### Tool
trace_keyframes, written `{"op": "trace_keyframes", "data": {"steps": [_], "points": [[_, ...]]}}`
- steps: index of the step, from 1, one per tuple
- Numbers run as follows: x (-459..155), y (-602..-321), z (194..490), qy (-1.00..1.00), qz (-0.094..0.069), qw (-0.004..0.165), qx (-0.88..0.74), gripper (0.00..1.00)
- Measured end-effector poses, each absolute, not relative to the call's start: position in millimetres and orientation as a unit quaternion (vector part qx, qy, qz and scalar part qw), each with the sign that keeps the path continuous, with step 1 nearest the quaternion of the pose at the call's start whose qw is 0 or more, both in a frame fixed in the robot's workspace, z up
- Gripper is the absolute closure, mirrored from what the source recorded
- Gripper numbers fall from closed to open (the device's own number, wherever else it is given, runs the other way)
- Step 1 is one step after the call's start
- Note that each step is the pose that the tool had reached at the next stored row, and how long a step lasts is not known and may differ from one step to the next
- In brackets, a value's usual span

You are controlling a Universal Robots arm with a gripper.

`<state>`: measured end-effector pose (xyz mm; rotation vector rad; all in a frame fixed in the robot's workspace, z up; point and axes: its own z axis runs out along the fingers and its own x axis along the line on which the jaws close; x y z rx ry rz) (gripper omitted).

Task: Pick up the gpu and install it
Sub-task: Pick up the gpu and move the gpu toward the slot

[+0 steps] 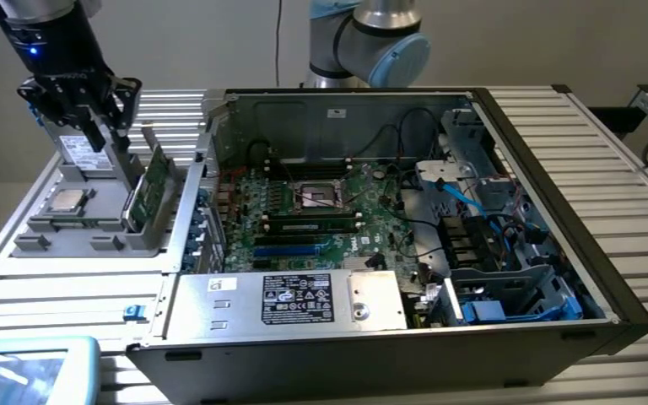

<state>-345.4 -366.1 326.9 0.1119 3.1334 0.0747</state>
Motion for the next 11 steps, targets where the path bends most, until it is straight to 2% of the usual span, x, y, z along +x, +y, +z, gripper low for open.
{"op": "trace_keyframes", "data": {"steps": [11], "points": [[-344.4, -366.0, 306.9, 0.999, 0.024, -0.001, 0.036, 0.59]]}}
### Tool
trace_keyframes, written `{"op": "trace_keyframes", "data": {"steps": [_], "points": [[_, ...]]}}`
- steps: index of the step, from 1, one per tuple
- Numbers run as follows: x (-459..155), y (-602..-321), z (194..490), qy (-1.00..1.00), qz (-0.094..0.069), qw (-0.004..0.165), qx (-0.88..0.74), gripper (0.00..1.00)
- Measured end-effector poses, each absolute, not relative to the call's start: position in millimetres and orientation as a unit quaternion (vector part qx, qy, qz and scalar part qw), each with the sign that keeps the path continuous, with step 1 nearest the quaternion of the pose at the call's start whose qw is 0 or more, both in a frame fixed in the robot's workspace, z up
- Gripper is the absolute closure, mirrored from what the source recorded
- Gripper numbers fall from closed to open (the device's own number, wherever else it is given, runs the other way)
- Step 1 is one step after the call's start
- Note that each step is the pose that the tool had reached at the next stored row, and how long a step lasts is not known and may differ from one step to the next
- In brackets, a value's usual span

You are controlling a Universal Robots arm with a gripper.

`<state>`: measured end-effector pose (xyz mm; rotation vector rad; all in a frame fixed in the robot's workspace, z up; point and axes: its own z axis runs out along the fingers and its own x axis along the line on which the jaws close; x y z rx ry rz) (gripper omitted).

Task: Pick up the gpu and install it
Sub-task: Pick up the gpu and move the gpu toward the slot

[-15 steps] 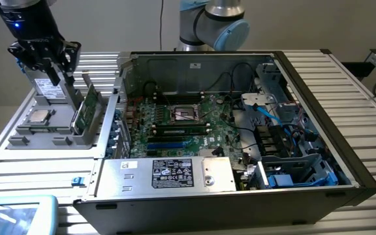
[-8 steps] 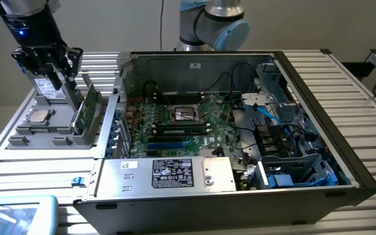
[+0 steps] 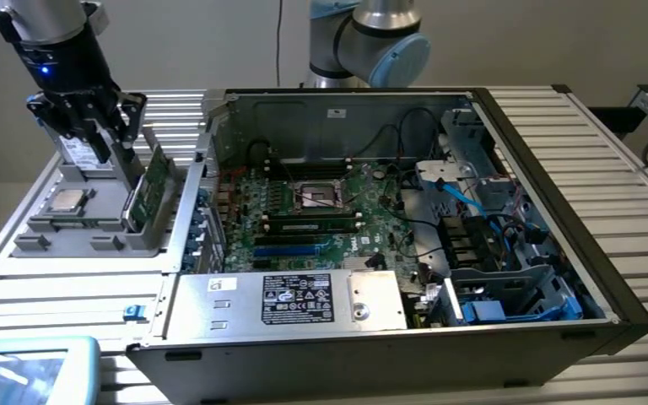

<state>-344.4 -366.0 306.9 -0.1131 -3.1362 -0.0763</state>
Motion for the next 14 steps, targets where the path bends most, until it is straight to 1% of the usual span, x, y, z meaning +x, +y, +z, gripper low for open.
{"op": "trace_keyframes", "data": {"steps": [14], "points": [[-330.1, -359.1, 281.5, -0.999, -0.026, 0.003, -0.037, 0.59]]}}
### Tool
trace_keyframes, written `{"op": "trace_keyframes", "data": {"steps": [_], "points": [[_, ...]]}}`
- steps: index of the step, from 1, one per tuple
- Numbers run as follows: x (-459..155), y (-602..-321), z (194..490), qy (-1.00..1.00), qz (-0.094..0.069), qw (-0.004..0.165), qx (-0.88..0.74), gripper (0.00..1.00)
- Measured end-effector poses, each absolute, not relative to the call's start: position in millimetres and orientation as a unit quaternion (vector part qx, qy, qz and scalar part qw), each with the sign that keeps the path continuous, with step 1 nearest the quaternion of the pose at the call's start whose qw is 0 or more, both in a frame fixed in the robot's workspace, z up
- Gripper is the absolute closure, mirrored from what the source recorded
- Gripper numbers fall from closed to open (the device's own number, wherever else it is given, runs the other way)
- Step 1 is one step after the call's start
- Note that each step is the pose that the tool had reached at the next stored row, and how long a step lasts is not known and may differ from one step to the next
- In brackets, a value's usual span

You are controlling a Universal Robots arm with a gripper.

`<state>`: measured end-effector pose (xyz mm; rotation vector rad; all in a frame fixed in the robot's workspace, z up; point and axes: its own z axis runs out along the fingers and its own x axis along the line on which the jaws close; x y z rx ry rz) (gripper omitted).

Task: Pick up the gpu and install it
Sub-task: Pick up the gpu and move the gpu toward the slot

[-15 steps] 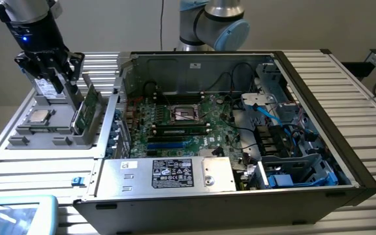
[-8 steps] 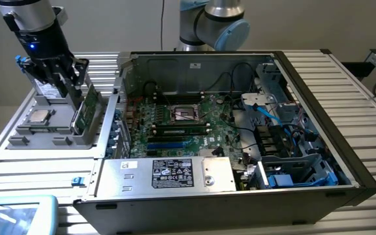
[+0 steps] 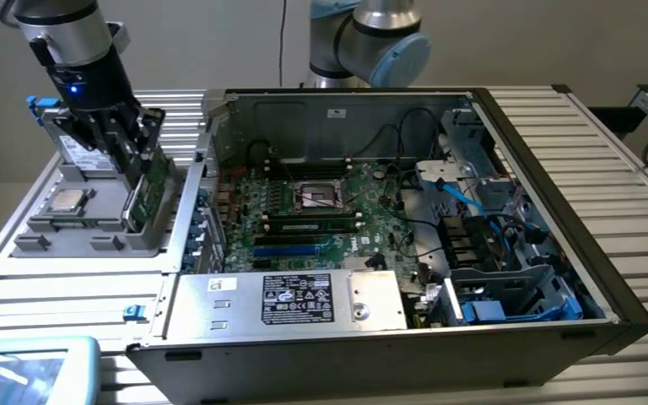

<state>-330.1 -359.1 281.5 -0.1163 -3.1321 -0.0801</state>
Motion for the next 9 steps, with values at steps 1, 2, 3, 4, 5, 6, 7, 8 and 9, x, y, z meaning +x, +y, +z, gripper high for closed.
{"op": "trace_keyframes", "data": {"steps": [1, 2, 3, 4, 5, 6, 7, 8, 9], "points": [[-330.1, -357.8, 279.5, -0.999, -0.026, 0.003, -0.037, 0.59], [-330.1, -356.8, 277.7, -0.999, -0.026, 0.003, -0.037, 0.59], [-330.2, -355.8, 275.9, -0.999, -0.026, 0.003, -0.037, 0.59], [-330.4, -354.9, 274.1, -0.999, -0.026, 0.003, -0.037, 0.59], [-330.8, -354.1, 272.3, -0.999, -0.026, 0.003, -0.037, 0.59], [-331.6, -353.5, 270.5, -0.999, -0.026, 0.003, -0.037, 0.59], [-332.7, -353.1, 268.7, -0.999, -0.026, 0.003, -0.037, 0.59], [-334.2, -352.7, 266.8, -0.999, -0.026, 0.003, -0.037, 0.59], [-335.7, -352.5, 265.2, -0.999, -0.025, 0.003, -0.037, 0.59]]}}
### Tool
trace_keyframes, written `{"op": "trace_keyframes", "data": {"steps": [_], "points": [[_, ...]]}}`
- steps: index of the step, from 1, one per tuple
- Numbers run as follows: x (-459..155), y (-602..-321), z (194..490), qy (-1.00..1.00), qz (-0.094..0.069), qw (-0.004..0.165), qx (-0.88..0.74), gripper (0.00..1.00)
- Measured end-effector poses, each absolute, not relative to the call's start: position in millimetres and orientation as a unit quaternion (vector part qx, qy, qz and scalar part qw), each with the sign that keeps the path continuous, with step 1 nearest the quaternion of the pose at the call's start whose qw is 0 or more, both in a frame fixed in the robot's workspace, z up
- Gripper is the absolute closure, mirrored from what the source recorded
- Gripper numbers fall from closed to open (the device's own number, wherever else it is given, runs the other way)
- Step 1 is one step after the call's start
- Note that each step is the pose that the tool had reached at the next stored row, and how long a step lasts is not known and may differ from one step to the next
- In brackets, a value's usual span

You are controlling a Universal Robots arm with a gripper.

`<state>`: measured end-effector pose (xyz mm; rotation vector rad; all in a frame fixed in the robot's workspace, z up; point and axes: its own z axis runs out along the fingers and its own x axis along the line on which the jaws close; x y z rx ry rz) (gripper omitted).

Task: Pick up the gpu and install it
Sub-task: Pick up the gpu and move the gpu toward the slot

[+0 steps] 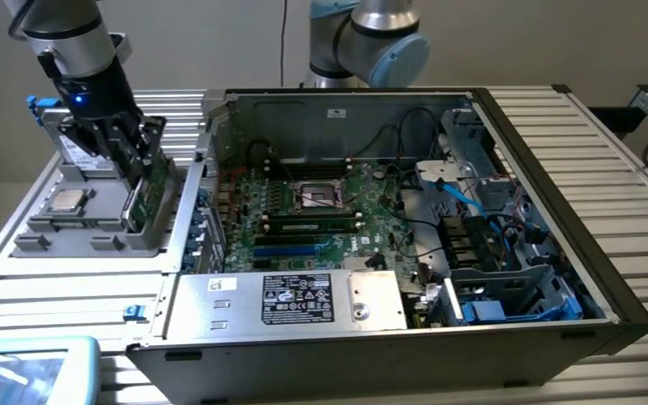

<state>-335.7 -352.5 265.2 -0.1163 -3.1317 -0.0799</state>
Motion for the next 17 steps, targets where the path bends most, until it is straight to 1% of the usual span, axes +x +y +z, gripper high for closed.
{"op": "trace_keyframes", "data": {"steps": [17], "points": [[-338.6, -350.7, 234.1, -0.999, -0.026, 0.003, -0.037, 0.59]]}}
